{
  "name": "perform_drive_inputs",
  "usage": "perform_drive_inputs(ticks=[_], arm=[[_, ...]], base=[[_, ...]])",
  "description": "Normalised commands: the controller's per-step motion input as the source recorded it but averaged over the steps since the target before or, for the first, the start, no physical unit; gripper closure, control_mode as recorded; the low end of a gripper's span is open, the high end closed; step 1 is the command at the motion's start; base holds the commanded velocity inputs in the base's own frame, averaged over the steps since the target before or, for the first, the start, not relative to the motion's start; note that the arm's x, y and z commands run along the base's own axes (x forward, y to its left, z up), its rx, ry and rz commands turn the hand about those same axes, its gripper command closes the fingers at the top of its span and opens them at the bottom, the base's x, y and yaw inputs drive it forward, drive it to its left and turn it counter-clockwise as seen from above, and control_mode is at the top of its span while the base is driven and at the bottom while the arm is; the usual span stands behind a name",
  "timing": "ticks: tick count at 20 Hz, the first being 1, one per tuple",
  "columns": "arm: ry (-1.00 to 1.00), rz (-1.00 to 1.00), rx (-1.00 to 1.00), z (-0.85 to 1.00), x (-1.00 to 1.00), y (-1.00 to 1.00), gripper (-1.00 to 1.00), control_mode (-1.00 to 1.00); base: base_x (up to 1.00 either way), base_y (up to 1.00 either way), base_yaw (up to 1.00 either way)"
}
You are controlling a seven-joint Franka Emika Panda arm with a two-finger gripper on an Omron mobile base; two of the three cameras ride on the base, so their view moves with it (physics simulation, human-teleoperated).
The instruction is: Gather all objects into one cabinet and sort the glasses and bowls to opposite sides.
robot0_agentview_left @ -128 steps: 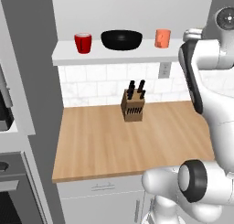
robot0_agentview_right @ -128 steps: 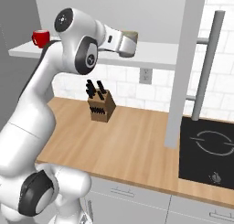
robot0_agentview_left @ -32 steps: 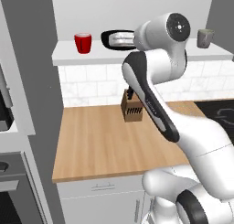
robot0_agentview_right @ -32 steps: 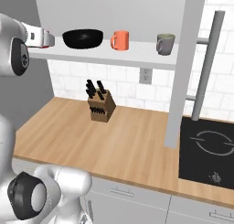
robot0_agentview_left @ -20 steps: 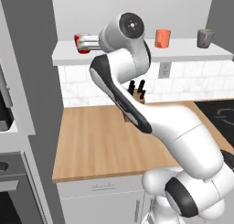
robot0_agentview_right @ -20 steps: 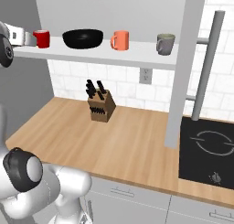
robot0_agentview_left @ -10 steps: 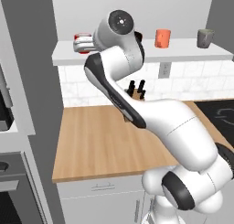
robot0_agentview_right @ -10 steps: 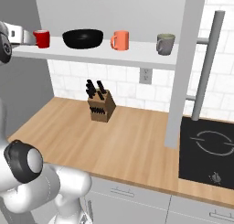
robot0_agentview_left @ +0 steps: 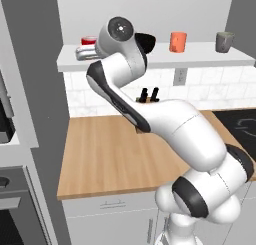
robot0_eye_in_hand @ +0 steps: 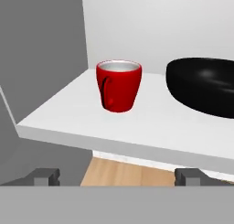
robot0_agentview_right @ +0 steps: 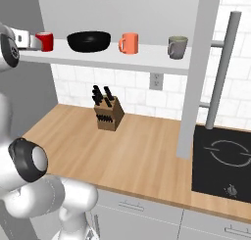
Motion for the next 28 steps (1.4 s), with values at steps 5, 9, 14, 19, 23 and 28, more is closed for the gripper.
perform_drive_inputs(ticks=[5,9,14,19,23,28], arm=[[0.04,0.00,0.00,-0.08,0.55,0.11,-1.00,-1.00],[0.06,0.00,0.00,-0.06,0.67,0.24,-1.00,-1.00],[0.02,-0.01,0.00,0.00,0.43,0.19,-1.00,-1.00],[0.01,-0.05,0.00,0.00,0.33,0.13,-1.00,-1.00],[0.00,-0.10,0.00,-0.03,0.40,0.06,-1.00,-1.00],[0.00,-0.10,0.00,0.00,0.27,0.00,-1.00,-1.00]], base=[[0.00,0.00,0.00],[0.00,0.00,0.00],[0.00,0.00,0.00],[0.00,0.00,0.00],[0.00,0.00,0.00],[0.00,0.00,0.00]])
